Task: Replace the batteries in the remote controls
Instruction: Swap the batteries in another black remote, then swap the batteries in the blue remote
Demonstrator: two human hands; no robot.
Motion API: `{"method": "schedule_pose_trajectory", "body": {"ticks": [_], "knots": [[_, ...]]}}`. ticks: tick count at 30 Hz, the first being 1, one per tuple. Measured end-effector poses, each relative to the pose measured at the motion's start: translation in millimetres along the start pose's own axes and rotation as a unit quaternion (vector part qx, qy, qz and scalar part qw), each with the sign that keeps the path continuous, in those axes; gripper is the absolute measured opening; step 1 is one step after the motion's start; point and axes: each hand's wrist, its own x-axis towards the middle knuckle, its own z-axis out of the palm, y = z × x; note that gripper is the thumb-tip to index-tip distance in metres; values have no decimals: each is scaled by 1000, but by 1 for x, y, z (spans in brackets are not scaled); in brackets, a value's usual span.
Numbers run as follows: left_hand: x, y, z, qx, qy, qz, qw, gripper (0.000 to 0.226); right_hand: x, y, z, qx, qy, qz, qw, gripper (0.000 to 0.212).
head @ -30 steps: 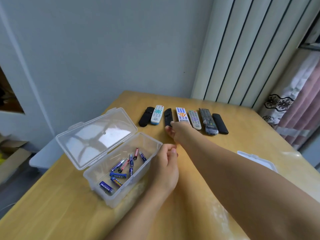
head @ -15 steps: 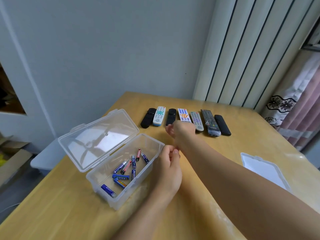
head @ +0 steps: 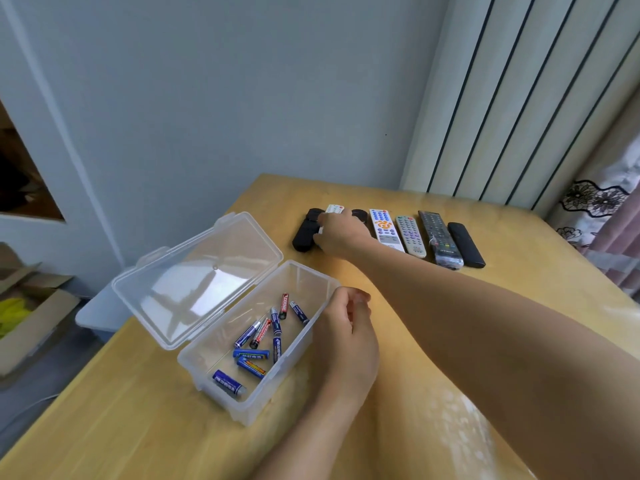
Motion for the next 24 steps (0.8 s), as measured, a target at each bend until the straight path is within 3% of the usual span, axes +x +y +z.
{"method": "schedule_pose_trajectory", "body": {"ticks": [10, 14, 16, 22, 24], "knots": [[2, 2, 0, 15, 4, 5, 1000, 24, -20, -2, 6, -14, 56, -42, 997, 37], [2, -1, 0, 12, 2, 8, 1000, 26, -26, -6, 6, -4, 108, -23, 994, 21], [3, -3, 1, 18, 3, 3, 1000, 25, -32, -6, -3, 30, 141, -13, 989, 13], [4, -6, 1, -2, 14, 1, 1000, 24, -82, 42, -93, 180, 308, 9, 934, 28], [3, 3, 2, -72, 9, -15, 997, 30, -117, 74, -122, 265, 295, 20, 918, 37]]}}
